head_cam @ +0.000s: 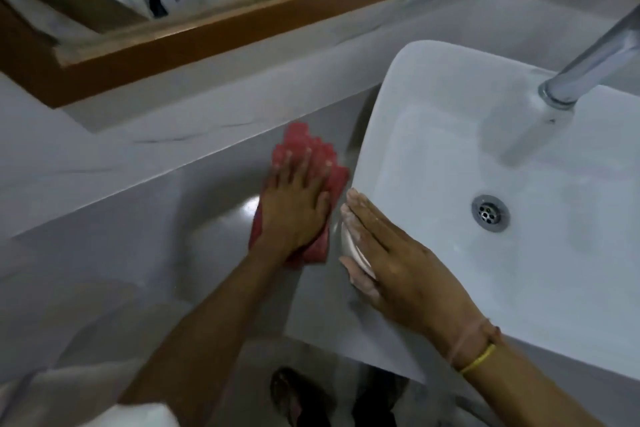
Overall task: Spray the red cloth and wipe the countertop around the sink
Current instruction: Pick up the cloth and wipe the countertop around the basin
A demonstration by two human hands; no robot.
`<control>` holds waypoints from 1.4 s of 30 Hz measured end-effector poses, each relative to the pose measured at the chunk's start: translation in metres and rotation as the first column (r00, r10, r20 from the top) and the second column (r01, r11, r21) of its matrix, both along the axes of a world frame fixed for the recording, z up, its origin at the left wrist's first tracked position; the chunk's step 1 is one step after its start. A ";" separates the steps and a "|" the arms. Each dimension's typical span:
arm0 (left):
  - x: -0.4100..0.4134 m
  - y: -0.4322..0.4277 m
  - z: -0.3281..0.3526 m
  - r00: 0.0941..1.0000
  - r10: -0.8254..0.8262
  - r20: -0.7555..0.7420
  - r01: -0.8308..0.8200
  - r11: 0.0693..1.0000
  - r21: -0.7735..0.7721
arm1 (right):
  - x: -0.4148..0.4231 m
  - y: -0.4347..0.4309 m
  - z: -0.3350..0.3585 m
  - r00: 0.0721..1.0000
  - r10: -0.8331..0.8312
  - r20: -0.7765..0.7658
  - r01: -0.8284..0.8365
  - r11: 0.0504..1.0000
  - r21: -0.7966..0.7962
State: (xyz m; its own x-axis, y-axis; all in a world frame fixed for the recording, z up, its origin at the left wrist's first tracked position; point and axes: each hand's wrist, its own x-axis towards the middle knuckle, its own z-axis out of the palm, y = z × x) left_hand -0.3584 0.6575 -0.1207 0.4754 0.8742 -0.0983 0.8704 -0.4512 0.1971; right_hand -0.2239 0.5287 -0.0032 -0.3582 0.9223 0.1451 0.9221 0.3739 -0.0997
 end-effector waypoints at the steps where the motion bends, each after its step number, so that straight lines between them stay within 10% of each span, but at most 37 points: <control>1: -0.009 -0.024 -0.002 0.996 -0.085 -0.003 0.085 0.996 0.014 | 0.000 0.000 0.000 1.000 -0.003 -0.028 0.002 1.000 -0.011; 9: -0.169 -0.017 -0.003 0.969 -0.160 -0.189 0.173 0.984 0.050 | -0.001 0.001 -0.004 0.999 -0.004 -0.033 0.004 1.000 -0.019; 14: -0.092 0.003 -0.004 0.979 0.071 -0.189 -0.060 0.996 0.061 | -0.001 0.000 -0.005 0.999 -0.013 -0.049 0.012 1.000 -0.021; 21: -0.084 -0.068 -0.007 0.963 -0.269 -0.010 0.269 0.962 0.035 | -0.002 -0.001 -0.005 1.000 0.009 -0.012 -0.009 1.000 -0.020; 29: -0.017 0.022 0.003 0.992 0.040 -0.122 -0.040 0.999 0.004 | -0.002 0.000 -0.004 0.999 0.025 -0.034 -0.022 0.997 0.068; 36: -0.012 -0.046 0.006 0.981 -0.182 0.065 0.177 0.981 0.080 | 0.002 0.002 -0.007 0.997 -0.002 -0.080 0.011 0.994 0.106; 42: -0.059 -0.055 0.010 0.955 0.267 0.129 -0.256 0.962 -0.097 | 0.002 0.001 -0.004 0.996 0.071 0.047 -0.082 0.954 0.290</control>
